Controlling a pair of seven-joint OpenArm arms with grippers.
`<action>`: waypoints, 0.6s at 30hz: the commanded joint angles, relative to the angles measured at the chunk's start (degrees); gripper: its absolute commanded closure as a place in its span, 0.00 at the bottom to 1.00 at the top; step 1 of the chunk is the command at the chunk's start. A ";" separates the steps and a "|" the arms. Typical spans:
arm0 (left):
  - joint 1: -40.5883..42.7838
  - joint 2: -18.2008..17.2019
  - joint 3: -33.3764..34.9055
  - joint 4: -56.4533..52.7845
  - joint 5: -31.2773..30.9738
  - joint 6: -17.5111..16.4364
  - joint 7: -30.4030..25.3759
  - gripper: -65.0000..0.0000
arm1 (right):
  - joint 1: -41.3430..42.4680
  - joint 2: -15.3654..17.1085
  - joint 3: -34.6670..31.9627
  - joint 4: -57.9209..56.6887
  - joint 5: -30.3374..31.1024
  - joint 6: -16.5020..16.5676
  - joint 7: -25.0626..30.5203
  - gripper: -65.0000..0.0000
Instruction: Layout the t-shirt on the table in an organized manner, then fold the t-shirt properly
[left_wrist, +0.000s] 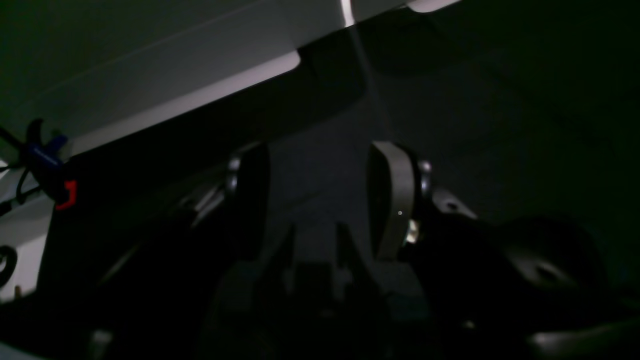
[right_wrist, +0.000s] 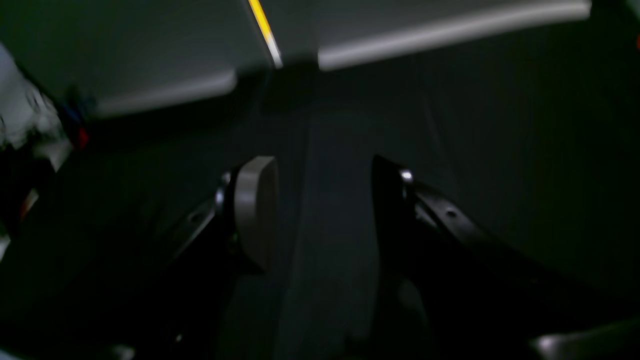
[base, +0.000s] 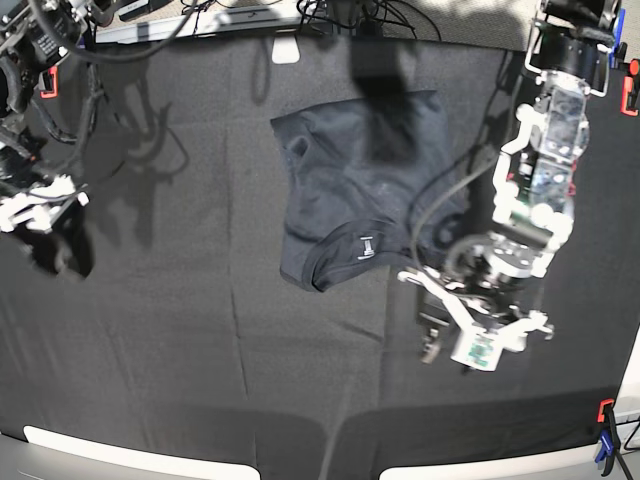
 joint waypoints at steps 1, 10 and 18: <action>-1.27 -0.11 -0.44 1.07 0.15 0.39 0.92 0.56 | 0.61 0.83 0.20 1.01 1.88 1.27 3.17 0.55; -1.42 -1.09 -0.57 1.07 1.51 0.39 8.72 0.56 | 4.50 0.94 0.20 1.01 17.92 1.29 -7.23 0.55; -1.51 -7.58 -0.57 1.07 6.78 7.78 9.62 0.56 | 6.16 0.81 0.20 1.01 6.95 1.49 -4.44 0.55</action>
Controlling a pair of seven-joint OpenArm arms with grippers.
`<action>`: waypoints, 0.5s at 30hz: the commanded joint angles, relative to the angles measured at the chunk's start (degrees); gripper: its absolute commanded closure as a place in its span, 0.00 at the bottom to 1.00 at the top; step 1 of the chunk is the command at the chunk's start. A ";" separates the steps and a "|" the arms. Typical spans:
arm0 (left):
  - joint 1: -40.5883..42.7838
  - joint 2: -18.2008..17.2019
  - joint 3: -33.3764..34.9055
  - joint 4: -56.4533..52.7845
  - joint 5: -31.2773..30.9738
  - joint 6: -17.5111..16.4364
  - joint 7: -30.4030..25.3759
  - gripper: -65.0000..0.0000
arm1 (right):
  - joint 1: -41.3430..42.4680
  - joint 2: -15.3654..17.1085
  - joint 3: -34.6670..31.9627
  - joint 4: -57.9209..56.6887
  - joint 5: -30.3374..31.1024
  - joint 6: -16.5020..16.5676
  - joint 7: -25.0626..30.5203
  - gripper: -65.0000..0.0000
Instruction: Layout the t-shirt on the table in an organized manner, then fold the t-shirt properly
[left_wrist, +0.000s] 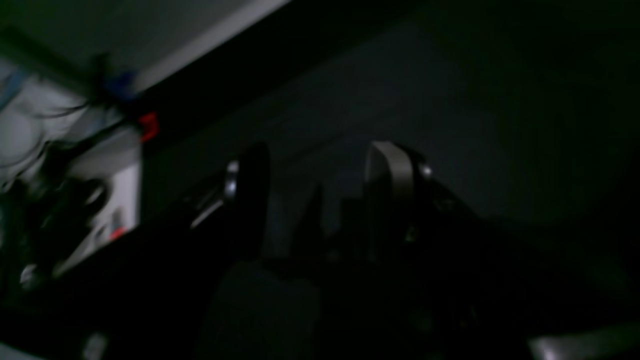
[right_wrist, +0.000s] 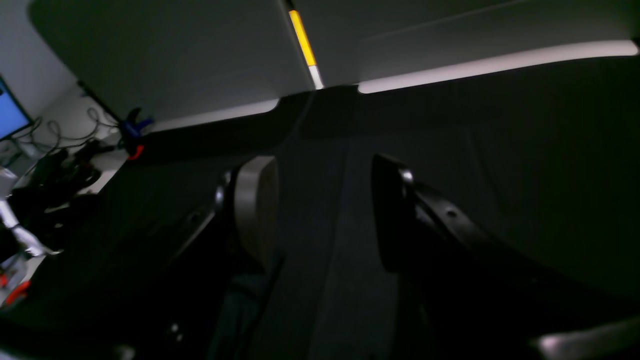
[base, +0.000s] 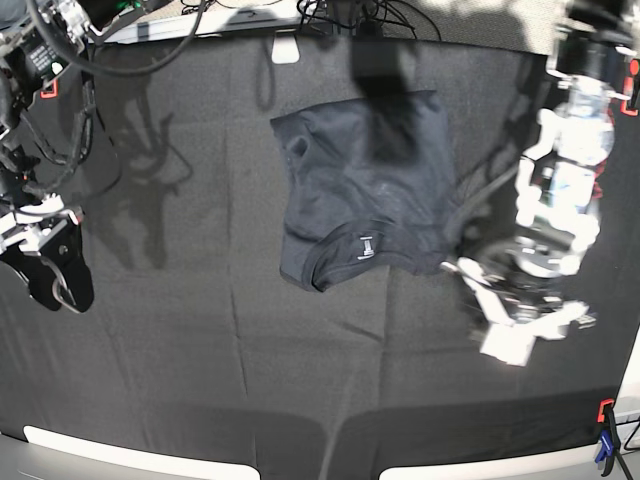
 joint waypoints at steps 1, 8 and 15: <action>-1.27 -1.46 -0.37 1.07 0.48 3.34 -1.33 0.56 | 0.81 0.79 0.20 0.94 0.59 1.31 2.84 0.55; -0.63 -5.62 -0.39 1.09 -5.97 13.29 -2.93 0.56 | 1.53 0.76 -1.73 0.92 -5.70 1.31 4.79 0.55; 4.57 -7.04 -0.50 2.84 -9.79 16.90 -4.70 0.56 | 1.38 0.79 -7.50 0.94 -9.18 1.31 1.01 0.55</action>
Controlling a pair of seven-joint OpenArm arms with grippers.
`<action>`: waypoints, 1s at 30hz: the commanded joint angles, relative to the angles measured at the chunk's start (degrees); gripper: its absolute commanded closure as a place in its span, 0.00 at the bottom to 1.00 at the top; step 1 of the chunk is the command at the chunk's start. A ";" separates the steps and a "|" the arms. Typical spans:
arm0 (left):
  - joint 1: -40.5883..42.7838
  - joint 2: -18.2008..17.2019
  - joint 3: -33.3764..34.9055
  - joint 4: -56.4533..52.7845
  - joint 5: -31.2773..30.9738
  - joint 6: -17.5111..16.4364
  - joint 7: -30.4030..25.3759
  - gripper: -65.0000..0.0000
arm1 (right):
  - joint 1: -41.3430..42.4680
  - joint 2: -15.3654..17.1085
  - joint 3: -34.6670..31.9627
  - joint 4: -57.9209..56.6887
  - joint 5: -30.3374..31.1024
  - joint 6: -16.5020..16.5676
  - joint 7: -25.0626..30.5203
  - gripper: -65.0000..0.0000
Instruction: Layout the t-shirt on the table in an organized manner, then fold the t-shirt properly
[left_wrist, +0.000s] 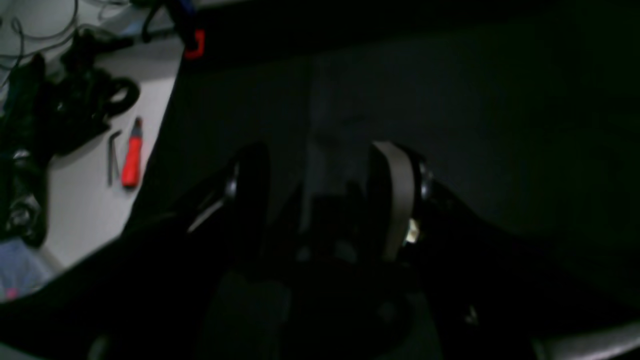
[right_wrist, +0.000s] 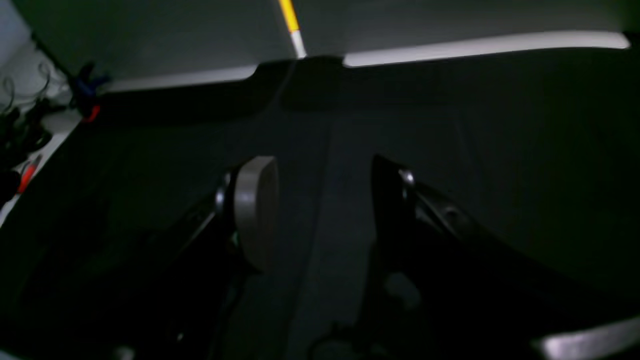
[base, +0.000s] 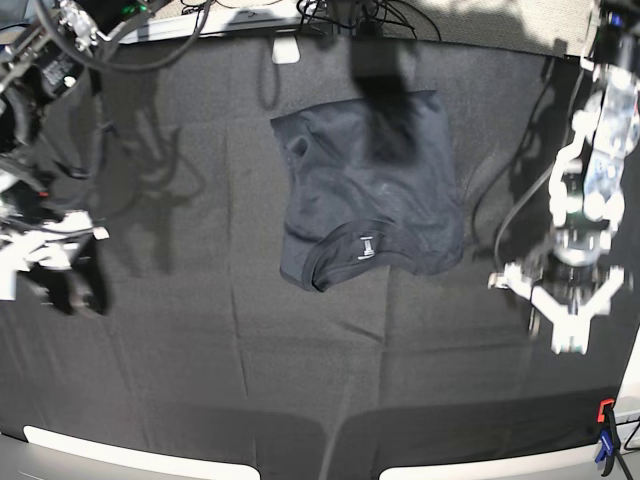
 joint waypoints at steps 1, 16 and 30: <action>0.26 -1.20 -0.50 2.38 1.03 2.14 -1.73 0.56 | 0.74 0.81 0.13 0.94 1.25 1.31 0.66 0.55; 31.26 -3.41 -19.41 18.08 5.53 3.15 2.10 0.56 | -17.99 4.28 2.29 10.25 1.49 3.48 -0.79 0.55; 53.64 -2.82 -19.87 23.10 11.76 2.89 2.14 0.56 | -38.80 4.44 2.62 12.68 3.08 3.50 -0.79 0.55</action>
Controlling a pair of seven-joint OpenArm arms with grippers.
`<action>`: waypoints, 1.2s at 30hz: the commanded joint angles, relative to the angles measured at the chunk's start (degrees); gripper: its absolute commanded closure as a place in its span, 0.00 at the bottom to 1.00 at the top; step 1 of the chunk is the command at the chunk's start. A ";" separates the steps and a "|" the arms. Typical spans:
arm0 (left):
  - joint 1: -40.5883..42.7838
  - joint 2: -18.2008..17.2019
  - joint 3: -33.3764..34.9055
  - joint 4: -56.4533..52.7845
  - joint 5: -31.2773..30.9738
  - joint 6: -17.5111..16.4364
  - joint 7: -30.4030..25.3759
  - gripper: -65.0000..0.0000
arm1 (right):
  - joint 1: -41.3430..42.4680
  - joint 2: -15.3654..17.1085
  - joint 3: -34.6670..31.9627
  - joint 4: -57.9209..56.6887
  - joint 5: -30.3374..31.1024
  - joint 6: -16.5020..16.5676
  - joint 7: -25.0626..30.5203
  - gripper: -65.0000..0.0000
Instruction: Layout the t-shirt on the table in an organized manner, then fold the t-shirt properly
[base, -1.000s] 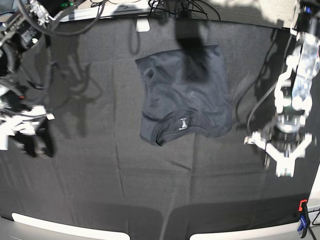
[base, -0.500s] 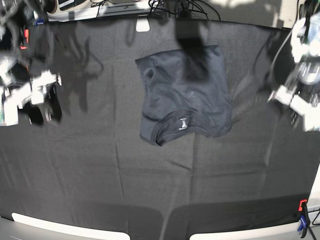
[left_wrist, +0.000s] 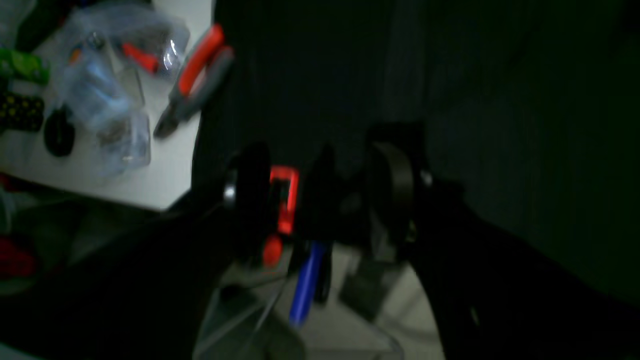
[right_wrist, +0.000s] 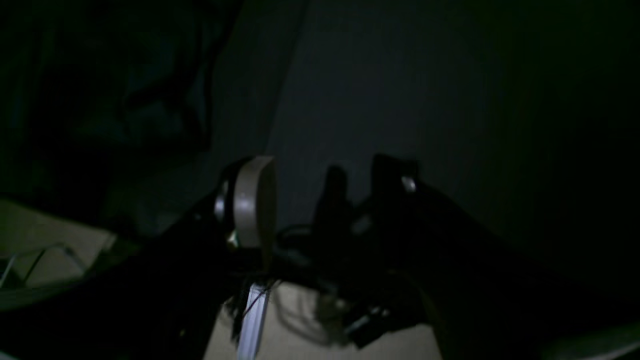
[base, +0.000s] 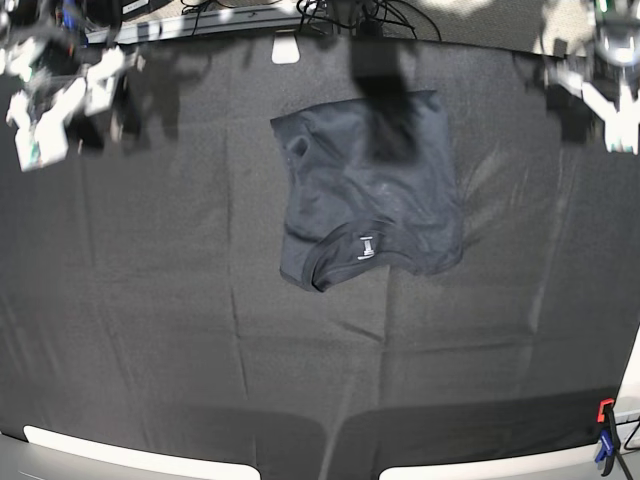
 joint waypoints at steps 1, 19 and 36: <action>1.77 -0.44 -0.37 1.07 0.90 0.50 -0.85 0.56 | -1.29 0.63 0.26 0.81 1.79 0.87 1.25 0.55; 17.94 -0.35 -0.20 -6.21 -7.65 -11.34 0.81 0.56 | -28.11 0.63 -0.24 0.81 3.10 3.06 1.33 0.55; -14.67 11.69 19.98 -74.03 -1.25 -15.58 -40.11 0.56 | -11.80 10.78 -39.78 -59.43 -26.93 4.36 38.60 0.55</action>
